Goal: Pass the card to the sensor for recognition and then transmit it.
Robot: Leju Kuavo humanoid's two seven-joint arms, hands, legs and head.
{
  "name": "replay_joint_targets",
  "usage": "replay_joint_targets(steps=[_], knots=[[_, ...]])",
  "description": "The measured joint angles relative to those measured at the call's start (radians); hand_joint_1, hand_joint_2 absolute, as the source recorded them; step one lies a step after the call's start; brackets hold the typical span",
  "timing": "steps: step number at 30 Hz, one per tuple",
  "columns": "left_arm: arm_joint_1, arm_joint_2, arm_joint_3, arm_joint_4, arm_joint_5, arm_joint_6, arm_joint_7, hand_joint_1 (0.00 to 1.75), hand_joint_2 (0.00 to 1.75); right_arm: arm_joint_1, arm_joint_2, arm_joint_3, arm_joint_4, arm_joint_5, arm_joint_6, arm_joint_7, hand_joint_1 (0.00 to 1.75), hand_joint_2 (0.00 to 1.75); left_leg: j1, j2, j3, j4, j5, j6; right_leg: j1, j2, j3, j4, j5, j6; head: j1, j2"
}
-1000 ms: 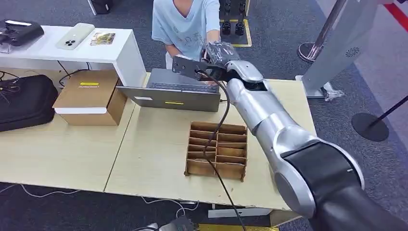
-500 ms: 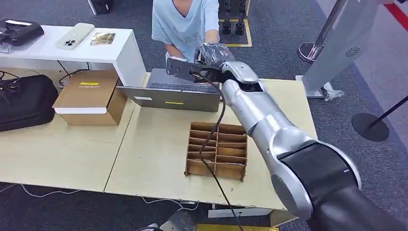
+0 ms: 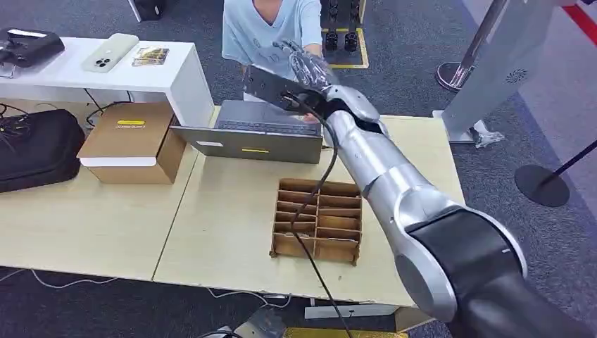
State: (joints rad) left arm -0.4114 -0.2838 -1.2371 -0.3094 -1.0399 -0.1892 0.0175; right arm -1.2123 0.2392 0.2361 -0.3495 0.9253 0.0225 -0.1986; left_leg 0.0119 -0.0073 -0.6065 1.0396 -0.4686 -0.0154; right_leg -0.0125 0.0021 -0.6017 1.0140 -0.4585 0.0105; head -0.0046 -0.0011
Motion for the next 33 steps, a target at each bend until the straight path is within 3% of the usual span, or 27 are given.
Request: replay_joint_targets(steps=[2,5,13,15,16,17,18,19,23,29,32,33], knots=[[-0.003,0.0,-0.012,0.0,0.007,0.001,0.0,0.0,0.0,0.008,0.002,-0.046,-0.016,-0.107,0.007,-0.071,0.0,1.75,0.0,0.0,0.0,0.0,0.0,0.0,0.0,0.0,0.0,0.0,0.0,0.0,0.0,0.0],[-0.006,-0.001,-0.024,0.0,0.013,0.002,0.0,0.0,0.0,0.025,0.007,-0.117,-0.04,-0.298,0.086,-0.169,0.0,1.75,0.0,0.0,0.0,0.0,0.0,0.0,0.0,0.0,0.0,0.0,0.0,0.0,0.0,0.0],[-0.007,-0.002,-0.029,0.0,0.016,0.002,0.001,0.0,0.0,0.029,0.008,-0.132,-0.046,-0.337,0.109,-0.183,0.0,1.75,0.0,0.0,0.0,0.0,0.0,0.0,0.0,0.0,0.0,0.0,0.0,0.0,0.0,0.0],[-0.009,-0.002,-0.034,0.0,0.024,0.002,0.002,0.0,0.0,0.042,0.009,-0.17,-0.064,-0.437,0.183,-0.212,0.0,1.75,0.0,0.0,0.0,0.0,0.0,0.0,0.0,0.0,0.0,0.0,0.0,0.0,0.0,0.0],[-0.011,-0.003,-0.042,0.0,0.043,0.002,0.002,0.0,0.0,0.091,0.013,-0.247,-0.121,-0.662,0.346,-0.232,0.0,1.75,0.0,-0.001,0.0,0.0,0.0,0.0,0.0,-0.001,0.0,0.0,0.0,0.0,0.0,0.0],[-0.014,-0.003,-0.055,0.001,0.052,0.004,-0.002,0.0,0.0,0.173,0.012,-0.267,-0.226,-0.88,0.413,-0.195,0.0,1.75,0.0,-0.001,0.0,0.0,0.0,0.0,0.0,-0.001,0.0,0.0,0.0,0.0,0.0,0.0],[-0.018,-0.005,-0.076,0.001,0.047,0.024,-0.02,0.0,0.0,0.288,-0.015,-0.226,-0.377,-1.064,0.376,-0.171,0.0,1.75,0.0,-0.002,0.0,0.0,0.0,0.0,0.0,-0.001,0.0,-0.001,0.0,0.0,0.0,0.0],[-0.019,-0.005,-0.079,0.001,0.053,0.037,-0.018,0.0,0.0,0.342,-0.038,-0.199,-0.452,-1.105,0.356,-0.169,0.0,1.75,0.0,-0.002,-0.001,0.0,0.0,0.0,0.0,-0.001,0.0,-0.001,0.0,0.0,0.0,0.0],[-0.019,-0.005,-0.079,0.001,0.072,0.056,-0.018,0.0,0.0,0.474,-0.09,-0.157,-0.612,-1.119,0.296,-0.16,0.0,1.75,0.0,-0.002,-0.001,0.0,0.0,0.0,0.0,-0.002,-0.001,-0.001,-0.001,0.001,0.0,0.0],[-0.019,-0.005,-0.08,0.001,0.087,0.064,-0.004,0.0,0.0,0.724,-0.18,-0.114,-0.85,-0.881,0.146,-0.161,0.0,1.75,0.0,-0.004,-0.002,0.0,-0.001,0.001,0.0,-0.003,-0.001,-0.001,-0.002,0.002,0.0,0.0],[-0.019,-0.004,-0.077,0.004,0.156,0.063,0.055,0.0,0.0,0.842,-0.21,-0.107,-0.931,-0.834,0.116,-0.167,0.0,1.75,0.0,-0.004,-0.002,0.0,-0.002,0.0,0.0,-0.003,-0.001,-0.001,-0.002,0.002,0.0,0.0],[-0.014,-0.002,-0.056,0.011,0.264,0.069,0.134,0.0,0.0,0.883,-0.224,-0.103,-0.962,-0.817,0.095,-0.168,0.0,1.75,0.0,-0.004,-0.002,-0.001,-0.002,0.0,0.0,-0.003,-0.001,-0.001,-0.003,0.001,0.0,0.0]])
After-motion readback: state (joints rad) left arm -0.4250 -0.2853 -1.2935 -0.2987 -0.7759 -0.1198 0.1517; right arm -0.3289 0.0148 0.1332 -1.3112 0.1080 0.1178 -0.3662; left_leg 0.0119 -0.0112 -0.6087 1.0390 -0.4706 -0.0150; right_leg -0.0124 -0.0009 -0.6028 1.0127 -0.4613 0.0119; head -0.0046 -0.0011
